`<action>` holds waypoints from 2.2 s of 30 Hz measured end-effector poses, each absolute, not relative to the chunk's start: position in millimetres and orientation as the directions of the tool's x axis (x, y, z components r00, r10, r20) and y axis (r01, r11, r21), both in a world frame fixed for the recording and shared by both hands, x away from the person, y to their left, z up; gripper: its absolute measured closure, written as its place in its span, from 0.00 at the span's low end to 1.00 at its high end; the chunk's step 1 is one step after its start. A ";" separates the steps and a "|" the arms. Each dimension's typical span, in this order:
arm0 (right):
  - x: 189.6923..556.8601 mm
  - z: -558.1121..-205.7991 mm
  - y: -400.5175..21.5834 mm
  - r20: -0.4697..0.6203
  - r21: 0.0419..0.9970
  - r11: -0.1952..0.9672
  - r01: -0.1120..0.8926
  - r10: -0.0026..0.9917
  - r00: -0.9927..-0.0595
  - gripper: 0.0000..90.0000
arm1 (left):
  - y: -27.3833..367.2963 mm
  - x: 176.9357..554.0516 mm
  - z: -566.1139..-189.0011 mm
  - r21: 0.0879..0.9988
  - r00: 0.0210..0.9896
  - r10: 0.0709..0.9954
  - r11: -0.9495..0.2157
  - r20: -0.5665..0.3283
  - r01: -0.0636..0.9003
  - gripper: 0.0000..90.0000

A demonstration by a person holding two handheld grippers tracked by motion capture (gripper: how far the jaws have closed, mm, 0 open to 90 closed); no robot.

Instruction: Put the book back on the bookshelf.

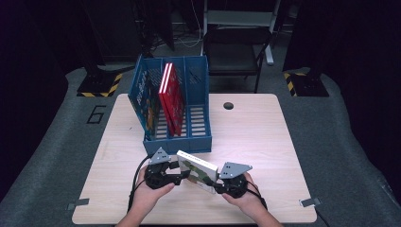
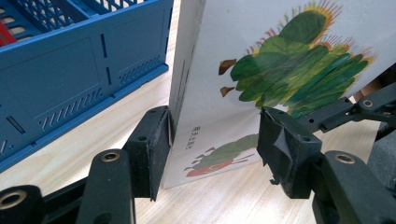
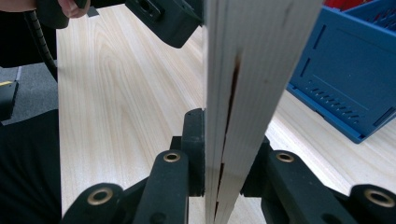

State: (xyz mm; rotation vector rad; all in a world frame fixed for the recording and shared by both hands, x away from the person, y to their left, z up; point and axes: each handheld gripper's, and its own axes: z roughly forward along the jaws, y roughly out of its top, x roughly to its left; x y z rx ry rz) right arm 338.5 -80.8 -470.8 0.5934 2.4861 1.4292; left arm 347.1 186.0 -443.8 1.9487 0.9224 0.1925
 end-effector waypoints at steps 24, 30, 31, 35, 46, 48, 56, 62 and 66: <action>330.2 -447.9 -85.7 -0.006 0.898 0.393 0.197 0.458 -0.889 0.85 | 187.4 346.2 -440.1 0.808 0.706 0.668 -0.269 -0.235 0.524 0.47; 330.4 -448.4 -86.6 -0.011 0.899 0.395 0.189 0.451 -0.893 0.85 | 191.0 345.6 -435.0 0.822 0.697 0.677 -0.243 -0.237 0.515 0.43; 330.3 -448.4 -86.7 -0.011 0.899 0.396 0.187 0.449 -0.894 0.85 | 191.9 345.7 -433.3 0.823 0.702 0.671 -0.244 -0.238 0.512 0.42; 330.2 -448.4 -86.4 -0.016 0.899 0.398 0.182 0.445 -0.895 0.85 | 195.1 346.6 -424.4 0.839 0.721 0.660 -0.254 -0.213 0.481 0.38; 330.4 -448.3 -86.3 -0.022 0.901 0.402 0.164 0.419 -0.908 0.85 | 194.6 352.4 -421.4 0.834 0.765 0.606 -0.290 -0.220 0.469 0.28; 330.6 -448.5 -87.0 -0.019 0.901 0.402 0.163 0.412 -0.911 0.85 | 194.9 353.1 -421.5 0.835 0.770 0.598 -0.292 -0.221 0.466 0.27; 333.6 -449.5 -89.3 -0.005 0.903 0.397 0.165 0.393 -0.920 0.85 | 198.3 350.8 -420.0 0.834 0.771 0.598 -0.295 -0.220 0.466 0.34; 337.5 -450.9 -93.2 0.032 0.906 0.369 0.205 0.425 -0.904 0.79 | 199.5 347.2 -418.5 0.833 0.758 0.614 -0.288 -0.217 0.472 0.43; 335.7 -450.1 -90.7 0.021 0.908 0.373 0.192 0.416 -0.909 0.80 | 202.3 344.1 -418.5 0.827 0.754 0.619 -0.294 -0.218 0.480 0.42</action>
